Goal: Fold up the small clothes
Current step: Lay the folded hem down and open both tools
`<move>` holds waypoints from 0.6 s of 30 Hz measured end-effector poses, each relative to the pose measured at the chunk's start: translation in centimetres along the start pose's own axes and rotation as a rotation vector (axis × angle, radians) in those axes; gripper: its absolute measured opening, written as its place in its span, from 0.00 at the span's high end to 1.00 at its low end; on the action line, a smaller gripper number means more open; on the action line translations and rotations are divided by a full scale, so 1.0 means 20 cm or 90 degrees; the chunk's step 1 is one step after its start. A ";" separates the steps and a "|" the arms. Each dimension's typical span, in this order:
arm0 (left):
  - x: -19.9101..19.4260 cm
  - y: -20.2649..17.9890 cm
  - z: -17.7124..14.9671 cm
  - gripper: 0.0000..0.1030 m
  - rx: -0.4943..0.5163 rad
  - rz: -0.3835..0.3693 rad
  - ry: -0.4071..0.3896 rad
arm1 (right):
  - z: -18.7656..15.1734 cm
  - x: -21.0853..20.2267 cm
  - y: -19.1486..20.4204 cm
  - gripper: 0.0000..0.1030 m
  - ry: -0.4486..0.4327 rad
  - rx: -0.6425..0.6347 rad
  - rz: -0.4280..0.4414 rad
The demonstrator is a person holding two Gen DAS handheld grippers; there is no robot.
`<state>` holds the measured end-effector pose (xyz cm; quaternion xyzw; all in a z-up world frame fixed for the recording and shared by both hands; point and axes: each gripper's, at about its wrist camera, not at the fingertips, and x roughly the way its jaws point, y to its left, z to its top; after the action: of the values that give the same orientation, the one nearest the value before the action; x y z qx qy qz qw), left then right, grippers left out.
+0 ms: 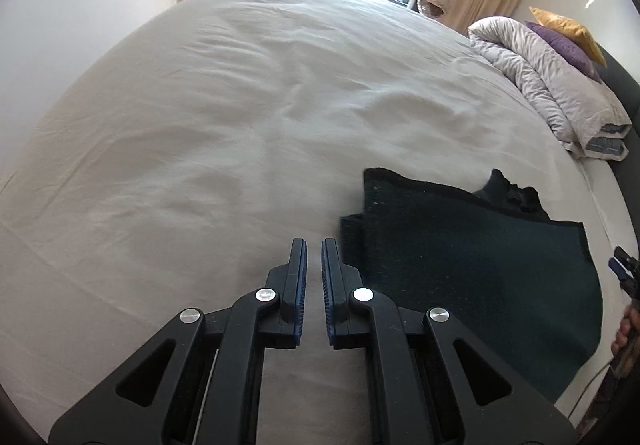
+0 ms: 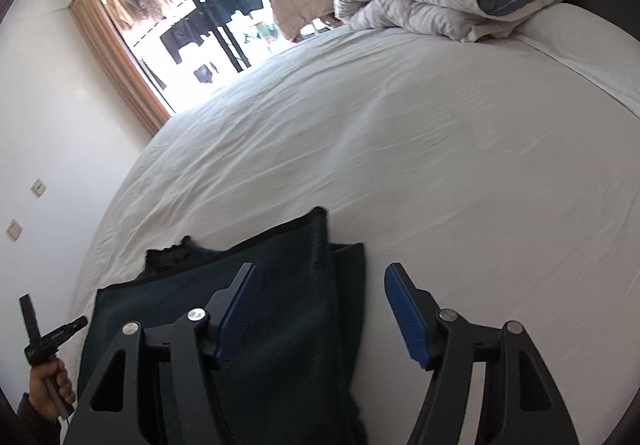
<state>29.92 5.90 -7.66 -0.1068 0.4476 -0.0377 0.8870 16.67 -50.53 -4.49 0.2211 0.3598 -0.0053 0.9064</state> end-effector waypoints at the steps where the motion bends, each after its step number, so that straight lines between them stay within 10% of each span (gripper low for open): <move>1: -0.04 0.01 0.00 0.93 -0.009 0.003 -0.014 | -0.02 -0.03 0.04 0.35 -0.001 -0.013 0.022; 6: -0.17 -0.25 -0.05 0.93 0.119 -0.006 -0.068 | -0.11 0.07 0.30 0.37 0.063 -0.085 0.113; 11: -0.04 -0.46 -0.15 0.93 0.224 0.038 -0.027 | -0.15 0.28 0.26 0.39 0.130 -0.054 0.070; 18: 0.06 -0.40 -0.28 0.93 0.248 0.066 -0.025 | -0.10 0.32 0.03 0.56 0.087 -0.007 0.025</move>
<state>26.48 -2.87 -10.06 0.0896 0.4193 -0.0757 0.9002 20.19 -48.34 -9.65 0.2227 0.4167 0.0294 0.8809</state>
